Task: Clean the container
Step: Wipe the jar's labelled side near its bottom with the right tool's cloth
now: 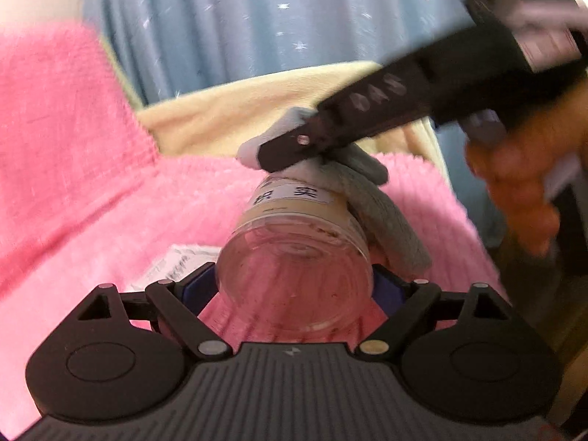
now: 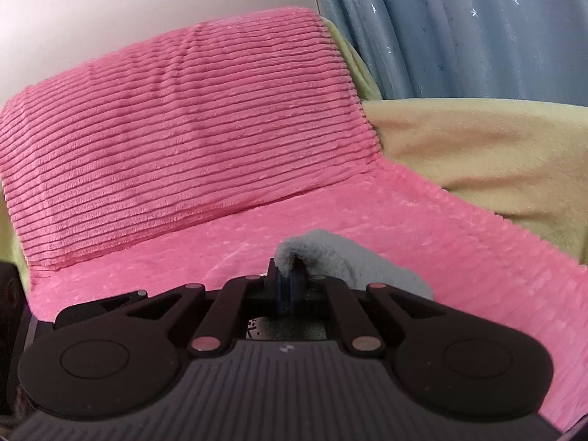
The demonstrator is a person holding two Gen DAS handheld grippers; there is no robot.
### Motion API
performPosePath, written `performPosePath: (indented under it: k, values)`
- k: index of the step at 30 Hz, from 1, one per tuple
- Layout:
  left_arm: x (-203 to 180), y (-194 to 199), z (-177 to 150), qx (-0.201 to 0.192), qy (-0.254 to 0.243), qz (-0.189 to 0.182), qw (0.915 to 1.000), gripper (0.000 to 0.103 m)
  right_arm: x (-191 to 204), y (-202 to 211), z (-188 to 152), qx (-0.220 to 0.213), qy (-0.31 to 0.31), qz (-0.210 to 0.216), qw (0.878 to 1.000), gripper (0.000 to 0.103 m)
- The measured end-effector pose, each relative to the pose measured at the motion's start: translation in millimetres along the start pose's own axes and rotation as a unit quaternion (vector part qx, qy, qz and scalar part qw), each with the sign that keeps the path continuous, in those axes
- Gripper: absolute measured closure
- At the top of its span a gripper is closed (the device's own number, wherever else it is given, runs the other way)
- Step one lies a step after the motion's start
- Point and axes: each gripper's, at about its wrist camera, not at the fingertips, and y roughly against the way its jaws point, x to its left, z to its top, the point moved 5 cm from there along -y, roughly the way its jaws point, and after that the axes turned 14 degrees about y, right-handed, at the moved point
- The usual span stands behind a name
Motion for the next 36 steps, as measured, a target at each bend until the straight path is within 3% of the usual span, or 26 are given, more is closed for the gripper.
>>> performPosePath:
  k: [6,11,15,18,25,36]
  values:
    - [14.3,2.7,2.1,0.000,0.075,-0.036,0.9965,0.015,3.7,0.3,1.3,0.000,-0.009,0.003,1.000,0.101]
    - [20.8,3.8,-0.3,0.001,0.079,-0.035,0.9963,0.016,11.3,1.1,0.6,0.002,-0.017,0.029,0.999,0.100]
    - [20.4,1.5,-1.5,0.003,0.078,-0.034,0.9964,0.016,34.7,3.6,-0.9,0.005,0.015,0.070,0.997,0.100]
    - [19.7,0.0,-0.5,0.005,0.076,-0.033,0.9966,0.017,36.9,2.6,-2.3,0.003,0.017,0.077,0.997,0.101]
    - [17.2,-0.1,-0.6,0.004,0.067,-0.029,0.9973,0.017,21.2,2.0,-3.0,-0.012,0.004,0.026,1.000,0.101]
    - [7.9,1.3,-2.4,0.000,0.067,-0.022,0.9975,0.017,23.9,2.5,-3.3,-0.017,0.018,0.010,1.000,0.101]
